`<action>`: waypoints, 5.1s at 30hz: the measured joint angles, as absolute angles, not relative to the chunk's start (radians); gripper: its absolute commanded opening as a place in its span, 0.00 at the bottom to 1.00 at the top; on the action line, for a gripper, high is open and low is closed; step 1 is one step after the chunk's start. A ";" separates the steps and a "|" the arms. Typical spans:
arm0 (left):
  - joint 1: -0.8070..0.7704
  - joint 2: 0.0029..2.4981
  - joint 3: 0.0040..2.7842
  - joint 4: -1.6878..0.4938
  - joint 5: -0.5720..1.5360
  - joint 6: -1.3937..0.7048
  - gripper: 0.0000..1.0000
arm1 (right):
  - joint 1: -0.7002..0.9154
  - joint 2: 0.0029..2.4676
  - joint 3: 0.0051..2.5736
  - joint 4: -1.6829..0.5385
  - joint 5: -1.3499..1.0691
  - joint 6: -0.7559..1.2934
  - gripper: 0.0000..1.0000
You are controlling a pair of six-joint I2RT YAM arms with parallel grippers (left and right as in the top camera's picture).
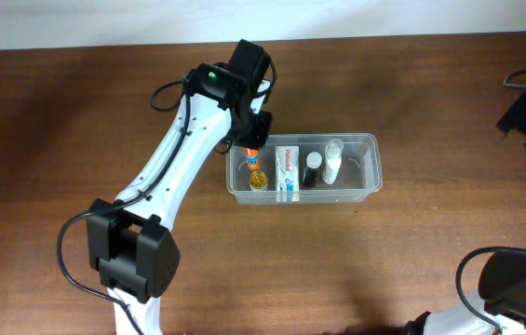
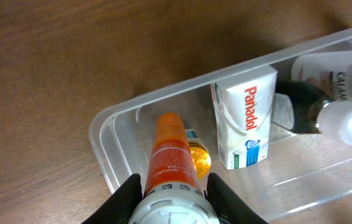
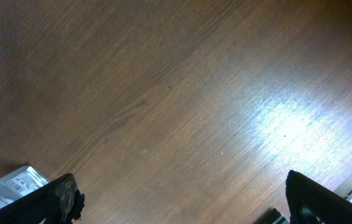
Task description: Pack container
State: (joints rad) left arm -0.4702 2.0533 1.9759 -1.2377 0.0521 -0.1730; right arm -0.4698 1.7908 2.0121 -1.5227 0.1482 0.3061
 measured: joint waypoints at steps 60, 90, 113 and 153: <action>-0.423 2.129 1.975 -1.200 0.040 -0.173 0.47 | -0.470 1.791 2.012 -1.523 0.148 0.307 0.98; -0.292 2.126 2.566 -1.682 -0.017 -0.172 0.63 | -0.470 1.791 2.012 -1.523 0.148 0.307 0.98; -0.231 1.154 1.853 -1.475 -0.004 -0.155 0.63 | -0.470 1.791 2.012 -1.523 0.148 0.307 0.98; -0.231 0.507 0.600 -0.791 -0.011 -0.341 0.99 | -0.470 1.791 2.012 -1.523 0.148 0.307 0.98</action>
State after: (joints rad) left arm -0.2314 0.5068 0.6003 -0.7914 -0.0113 -0.3412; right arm -0.4698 1.7908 2.0117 -1.5230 0.1482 0.3069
